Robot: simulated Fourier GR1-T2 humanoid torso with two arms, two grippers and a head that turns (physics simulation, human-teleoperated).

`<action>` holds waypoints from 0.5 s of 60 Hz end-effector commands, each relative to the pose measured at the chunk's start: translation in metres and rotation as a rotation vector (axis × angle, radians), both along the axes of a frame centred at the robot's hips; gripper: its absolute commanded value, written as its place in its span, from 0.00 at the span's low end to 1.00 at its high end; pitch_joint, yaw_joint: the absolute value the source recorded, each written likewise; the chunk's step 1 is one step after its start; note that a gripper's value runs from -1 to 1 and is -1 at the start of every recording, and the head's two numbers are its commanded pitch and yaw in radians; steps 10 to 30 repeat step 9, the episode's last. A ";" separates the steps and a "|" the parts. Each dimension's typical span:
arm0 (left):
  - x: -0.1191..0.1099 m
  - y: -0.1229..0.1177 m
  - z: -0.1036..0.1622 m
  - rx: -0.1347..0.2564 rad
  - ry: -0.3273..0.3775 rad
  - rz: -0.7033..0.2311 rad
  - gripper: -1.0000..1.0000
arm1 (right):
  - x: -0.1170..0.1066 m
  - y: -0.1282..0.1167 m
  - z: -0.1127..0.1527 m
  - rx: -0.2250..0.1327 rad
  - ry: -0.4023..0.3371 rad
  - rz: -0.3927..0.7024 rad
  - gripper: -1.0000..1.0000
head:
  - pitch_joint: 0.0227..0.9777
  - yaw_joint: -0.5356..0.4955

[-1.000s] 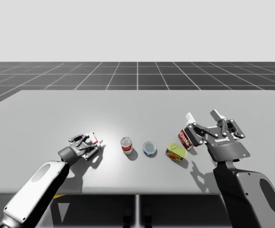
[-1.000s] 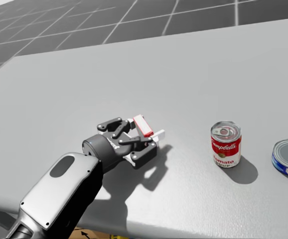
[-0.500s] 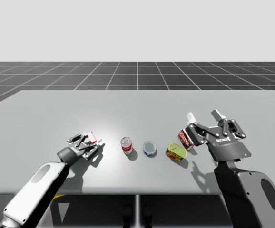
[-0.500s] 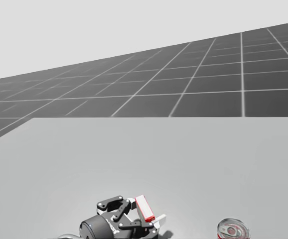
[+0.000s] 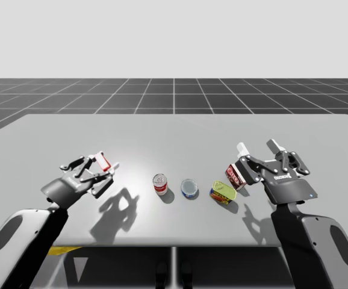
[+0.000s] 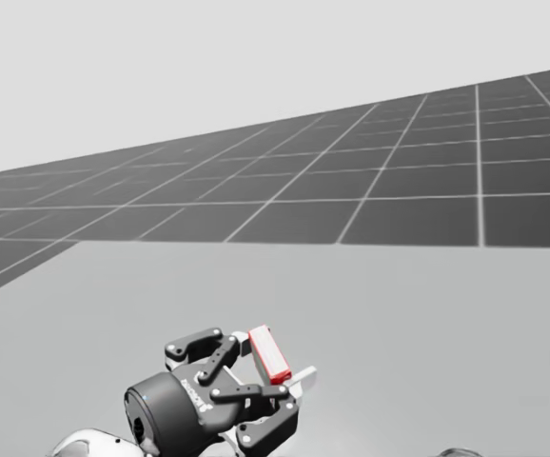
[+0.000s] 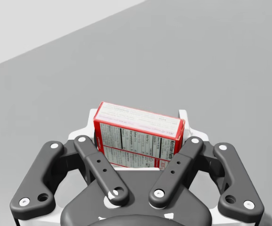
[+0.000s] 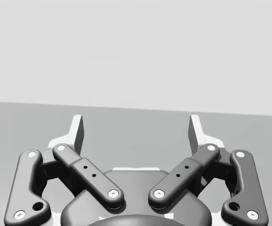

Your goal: Pick up the gelatin box and lift it.

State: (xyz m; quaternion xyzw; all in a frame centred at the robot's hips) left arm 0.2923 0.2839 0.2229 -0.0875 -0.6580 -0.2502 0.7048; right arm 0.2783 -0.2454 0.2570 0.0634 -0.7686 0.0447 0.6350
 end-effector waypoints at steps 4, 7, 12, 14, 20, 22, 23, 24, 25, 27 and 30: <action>-0.002 -0.019 0.084 0.064 -0.152 -0.120 1.00 | 0.000 0.000 -0.003 -0.002 -0.005 0.019 0.00 | 0.40 0.94; -0.003 -0.020 0.104 0.071 -0.192 -0.112 1.00 | 0.000 0.001 -0.003 -0.014 -0.021 0.049 0.00 | 0.40 0.94; -0.004 -0.021 0.112 0.070 -0.207 -0.109 1.00 | 0.000 0.001 -0.003 -0.013 -0.014 0.037 0.00 | 0.40 0.94; -0.004 -0.021 0.112 0.070 -0.207 -0.109 1.00 | 0.000 0.001 -0.003 -0.013 -0.014 0.037 0.00 | 0.40 0.94; -0.004 -0.021 0.112 0.070 -0.207 -0.109 1.00 | 0.000 0.001 -0.003 -0.013 -0.014 0.037 0.00 | 0.40 0.94; -0.004 -0.021 0.112 0.070 -0.207 -0.109 1.00 | 0.000 0.001 -0.003 -0.013 -0.014 0.037 0.00 | 0.40 0.94; -0.004 -0.021 0.112 0.070 -0.207 -0.109 1.00 | 0.000 0.001 -0.003 -0.013 -0.014 0.037 0.00 | 0.40 0.94; -0.004 -0.021 0.112 0.070 -0.207 -0.109 1.00 | 0.000 0.001 -0.003 -0.013 -0.014 0.037 0.00 | 0.40 0.94; -0.004 -0.021 0.112 0.070 -0.207 -0.109 1.00 | 0.000 0.001 -0.003 -0.013 -0.014 0.037 0.00 | 0.40 0.94; -0.004 -0.021 0.112 0.070 -0.207 -0.109 1.00 | 0.000 0.001 -0.003 -0.013 -0.014 0.037 0.00 | 0.40 0.94; -0.004 -0.021 0.112 0.070 -0.207 -0.109 1.00 | 0.000 0.001 -0.003 -0.013 -0.014 0.037 0.00 | 0.40 0.94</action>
